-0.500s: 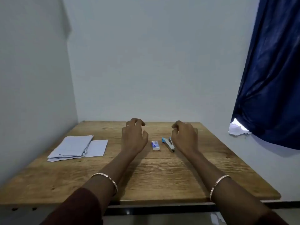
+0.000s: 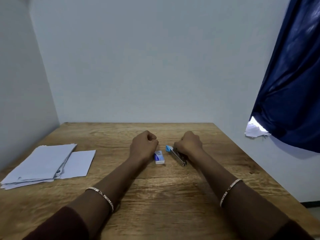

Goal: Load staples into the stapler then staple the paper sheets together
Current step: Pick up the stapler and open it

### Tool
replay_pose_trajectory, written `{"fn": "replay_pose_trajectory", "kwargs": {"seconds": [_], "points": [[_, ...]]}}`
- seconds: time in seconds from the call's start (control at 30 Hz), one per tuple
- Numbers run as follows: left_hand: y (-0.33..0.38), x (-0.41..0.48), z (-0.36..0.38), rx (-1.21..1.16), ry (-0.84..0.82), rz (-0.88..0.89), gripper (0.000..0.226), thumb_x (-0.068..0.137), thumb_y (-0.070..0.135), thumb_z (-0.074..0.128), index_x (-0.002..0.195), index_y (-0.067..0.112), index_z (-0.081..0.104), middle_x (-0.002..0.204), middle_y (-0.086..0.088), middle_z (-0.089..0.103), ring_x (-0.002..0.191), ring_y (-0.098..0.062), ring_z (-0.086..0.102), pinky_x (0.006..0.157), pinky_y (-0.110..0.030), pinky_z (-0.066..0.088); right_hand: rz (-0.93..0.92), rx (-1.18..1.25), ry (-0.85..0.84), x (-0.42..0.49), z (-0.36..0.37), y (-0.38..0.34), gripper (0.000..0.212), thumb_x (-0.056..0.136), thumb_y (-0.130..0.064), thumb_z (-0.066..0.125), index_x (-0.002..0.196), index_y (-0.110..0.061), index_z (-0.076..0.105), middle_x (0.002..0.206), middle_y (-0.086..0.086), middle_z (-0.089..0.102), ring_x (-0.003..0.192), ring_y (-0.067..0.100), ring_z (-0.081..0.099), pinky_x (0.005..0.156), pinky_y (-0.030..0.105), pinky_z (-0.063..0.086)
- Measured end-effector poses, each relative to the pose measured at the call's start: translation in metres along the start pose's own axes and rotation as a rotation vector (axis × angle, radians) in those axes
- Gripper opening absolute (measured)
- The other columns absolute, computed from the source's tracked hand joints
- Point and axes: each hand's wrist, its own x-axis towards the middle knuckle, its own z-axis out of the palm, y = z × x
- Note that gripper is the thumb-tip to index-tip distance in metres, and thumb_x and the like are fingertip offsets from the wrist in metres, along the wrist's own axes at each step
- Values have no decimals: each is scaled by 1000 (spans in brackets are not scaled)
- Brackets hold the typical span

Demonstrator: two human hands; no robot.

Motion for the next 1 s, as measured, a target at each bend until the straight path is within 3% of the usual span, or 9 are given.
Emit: {"fn": "replay_pose_trajectory", "kwargs": {"seconds": [0.17, 0.3, 0.43, 0.5, 0.6, 0.67, 0.77, 0.83, 1.0], "points": [[-9, 11, 3, -130, -23, 10, 19, 91, 36, 64, 96, 19, 71, 92, 7, 71, 91, -12, 66, 74, -28, 50, -98, 71, 112, 12, 10, -7, 18, 84, -21, 66, 78, -7, 74, 81, 8, 75, 78, 24, 69, 50, 24, 39], [-7, 14, 6, -151, -137, 20, 39, 89, 60, 58, 102, 27, 74, 96, 11, 75, 94, -8, 67, 86, -34, 50, -236, 255, 276, 11, 14, -13, 16, 83, -22, 62, 71, -16, 70, 74, -4, 72, 74, 14, 67, 58, 26, 44], [-7, 17, 7, -208, -92, 74, 31, 87, 53, 65, 89, 24, 75, 74, 13, 71, 78, -5, 67, 72, -27, 46, -402, 405, 383, 0, 22, -20, 10, 87, -23, 65, 82, -16, 69, 80, -5, 70, 74, 9, 66, 62, 28, 54], [-8, 18, 4, -277, -28, 137, 24, 89, 44, 67, 79, 23, 73, 71, 10, 71, 78, -6, 69, 70, -27, 45, -445, 469, 397, -7, 23, -22, 10, 90, -25, 68, 87, -16, 69, 82, -5, 70, 73, 5, 66, 60, 19, 52], [-10, 15, 0, -396, -23, 223, 18, 96, 34, 62, 94, 21, 75, 87, 4, 77, 93, -11, 70, 85, -39, 53, -469, 620, 327, -13, 23, -21, 13, 89, -27, 73, 96, -17, 68, 87, -6, 71, 77, 3, 68, 60, 10, 50], [-10, 15, -5, -461, -58, 255, 20, 99, 30, 60, 106, 17, 73, 95, -1, 77, 97, -18, 71, 89, -47, 55, -457, 730, 190, -13, 22, -20, 24, 86, -30, 76, 106, -19, 69, 93, -4, 73, 84, 6, 71, 71, 22, 59], [-11, 18, -15, -470, -80, 327, 20, 98, 24, 61, 111, 14, 73, 97, 0, 78, 96, -13, 73, 85, -33, 56, -469, 863, -25, -9, 22, -17, 26, 87, -31, 76, 110, -20, 74, 100, 3, 77, 96, 21, 73, 88, 44, 60], [-11, 21, -21, -471, -87, 343, 19, 96, 19, 64, 111, 13, 74, 96, 2, 79, 94, -10, 74, 83, -27, 56, -516, 929, -111, -6, 20, -15, 23, 87, -29, 76, 107, -18, 77, 100, 5, 79, 97, 22, 73, 86, 38, 59], [-7, 29, -33, -469, -104, 316, 17, 87, 12, 74, 102, 4, 77, 87, -9, 79, 86, -21, 77, 86, -42, 60, -583, 1035, -185, -6, 13, -14, 19, 89, -25, 75, 105, -14, 78, 100, 6, 80, 95, 16, 74, 80, 22, 55]]}}
